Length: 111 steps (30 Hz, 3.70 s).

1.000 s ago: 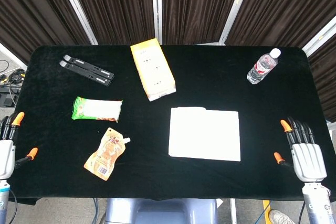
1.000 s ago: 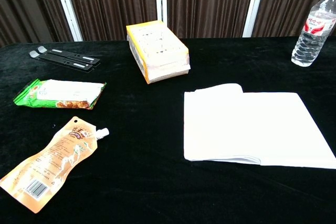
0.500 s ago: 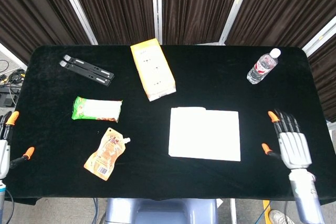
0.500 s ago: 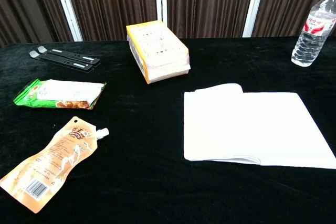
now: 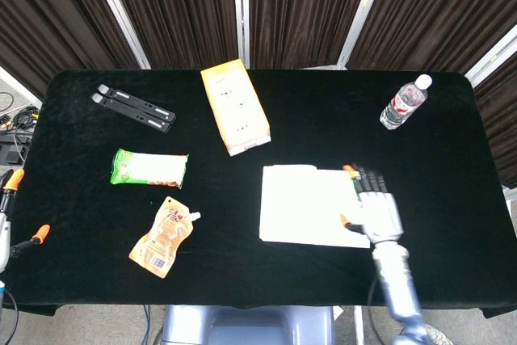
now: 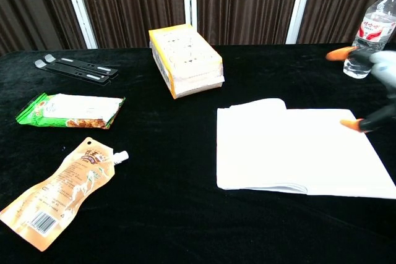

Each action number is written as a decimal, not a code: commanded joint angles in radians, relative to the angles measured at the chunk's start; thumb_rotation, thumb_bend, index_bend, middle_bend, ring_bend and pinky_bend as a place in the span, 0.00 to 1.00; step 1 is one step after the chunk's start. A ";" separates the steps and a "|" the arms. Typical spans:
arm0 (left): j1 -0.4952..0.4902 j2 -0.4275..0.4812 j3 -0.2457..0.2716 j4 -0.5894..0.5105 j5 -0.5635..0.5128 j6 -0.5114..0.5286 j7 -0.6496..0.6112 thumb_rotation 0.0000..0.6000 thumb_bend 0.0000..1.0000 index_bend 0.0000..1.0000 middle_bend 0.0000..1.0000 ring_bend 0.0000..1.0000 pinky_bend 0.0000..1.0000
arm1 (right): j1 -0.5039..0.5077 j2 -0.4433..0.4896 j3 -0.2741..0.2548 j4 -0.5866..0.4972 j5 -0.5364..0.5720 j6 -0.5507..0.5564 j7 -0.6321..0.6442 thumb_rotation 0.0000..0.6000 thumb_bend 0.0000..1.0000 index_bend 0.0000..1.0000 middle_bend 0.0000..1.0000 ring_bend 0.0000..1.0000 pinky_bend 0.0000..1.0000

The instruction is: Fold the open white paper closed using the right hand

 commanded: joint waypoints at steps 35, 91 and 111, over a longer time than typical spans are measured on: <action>0.038 0.005 0.015 0.075 0.000 0.024 -0.117 1.00 0.21 0.00 0.00 0.00 0.00 | 0.140 -0.201 -0.079 -0.121 0.334 -0.008 -0.318 1.00 0.17 0.00 0.00 0.00 0.00; 0.047 -0.010 -0.011 0.103 -0.028 0.026 -0.148 1.00 0.21 0.00 0.00 0.00 0.00 | 0.081 -0.457 -0.136 0.438 -0.062 0.117 0.033 1.00 0.17 0.00 0.00 0.00 0.00; 0.046 -0.017 -0.008 0.095 -0.010 0.035 -0.131 1.00 0.21 0.00 0.00 0.00 0.00 | 0.000 -0.422 -0.019 0.393 -0.110 0.268 0.052 1.00 0.31 0.00 0.00 0.00 0.00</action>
